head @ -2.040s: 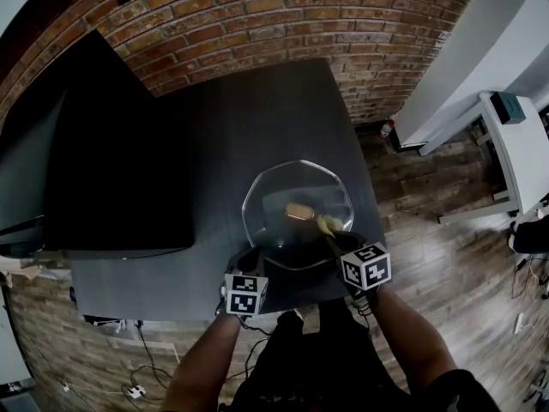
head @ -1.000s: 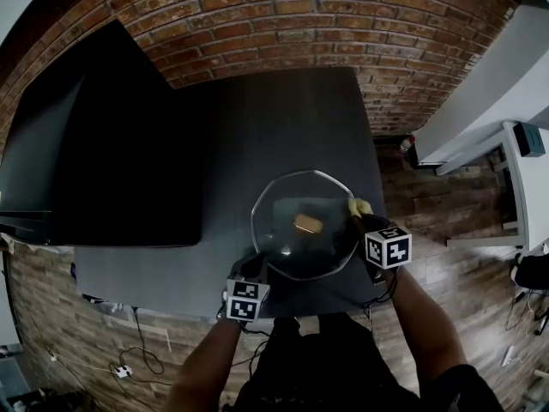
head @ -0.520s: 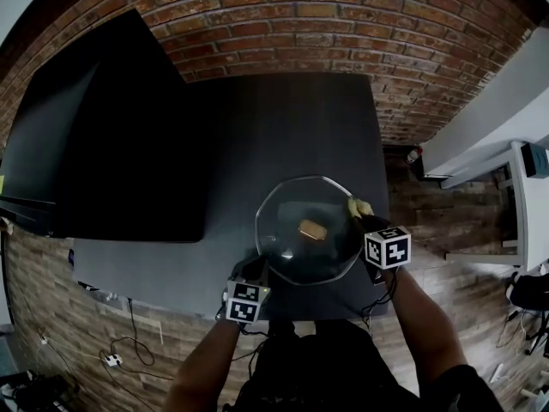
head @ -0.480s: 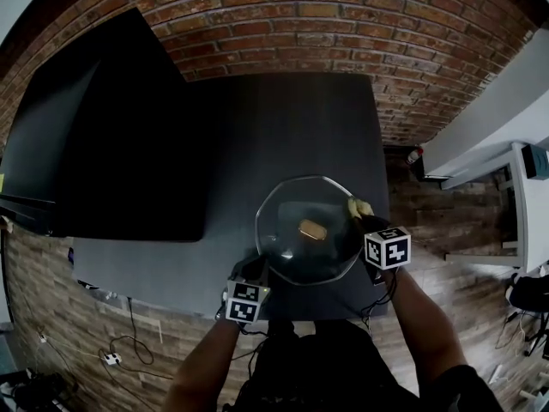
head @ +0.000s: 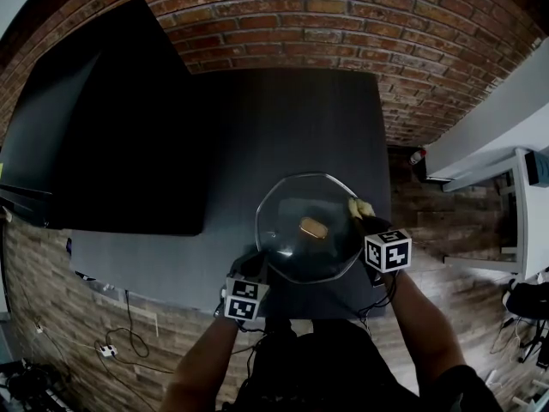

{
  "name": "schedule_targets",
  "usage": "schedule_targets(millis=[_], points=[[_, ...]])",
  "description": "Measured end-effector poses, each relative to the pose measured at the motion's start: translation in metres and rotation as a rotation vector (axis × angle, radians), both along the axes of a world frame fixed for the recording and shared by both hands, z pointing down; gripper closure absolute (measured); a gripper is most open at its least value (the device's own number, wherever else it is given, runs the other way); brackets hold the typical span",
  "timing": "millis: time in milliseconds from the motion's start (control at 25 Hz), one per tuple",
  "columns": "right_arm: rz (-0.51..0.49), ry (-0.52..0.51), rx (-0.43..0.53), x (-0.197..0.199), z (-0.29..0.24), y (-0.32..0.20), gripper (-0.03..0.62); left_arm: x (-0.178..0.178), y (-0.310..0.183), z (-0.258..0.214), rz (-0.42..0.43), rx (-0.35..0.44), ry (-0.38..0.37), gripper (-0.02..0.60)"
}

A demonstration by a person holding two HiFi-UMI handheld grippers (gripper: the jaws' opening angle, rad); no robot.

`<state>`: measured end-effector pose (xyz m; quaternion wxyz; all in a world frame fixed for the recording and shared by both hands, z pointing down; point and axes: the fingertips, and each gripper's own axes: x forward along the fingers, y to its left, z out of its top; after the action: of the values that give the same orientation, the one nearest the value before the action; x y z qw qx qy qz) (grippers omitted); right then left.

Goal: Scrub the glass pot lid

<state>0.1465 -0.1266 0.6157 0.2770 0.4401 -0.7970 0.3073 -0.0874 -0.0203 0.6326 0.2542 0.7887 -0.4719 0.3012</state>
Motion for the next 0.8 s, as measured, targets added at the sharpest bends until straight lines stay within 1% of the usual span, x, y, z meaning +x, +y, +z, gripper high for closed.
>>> schedule_targets(millis=[200, 480, 800], points=[[-0.017, 0.014, 0.008, -0.005, -0.002, 0.010, 0.552, 0.000, 0.000, 0.000, -0.006, 0.000, 0.004, 0.549], [-0.022, 0.023, 0.012, -0.016, -0.005, 0.027, 0.553, -0.001, 0.000, 0.001, 0.007, -0.003, 0.007, 0.549], [-0.028, 0.016, 0.013, -0.038, -0.010, 0.051, 0.553, 0.000, 0.001, 0.001, 0.034, -0.010, 0.015, 0.549]])
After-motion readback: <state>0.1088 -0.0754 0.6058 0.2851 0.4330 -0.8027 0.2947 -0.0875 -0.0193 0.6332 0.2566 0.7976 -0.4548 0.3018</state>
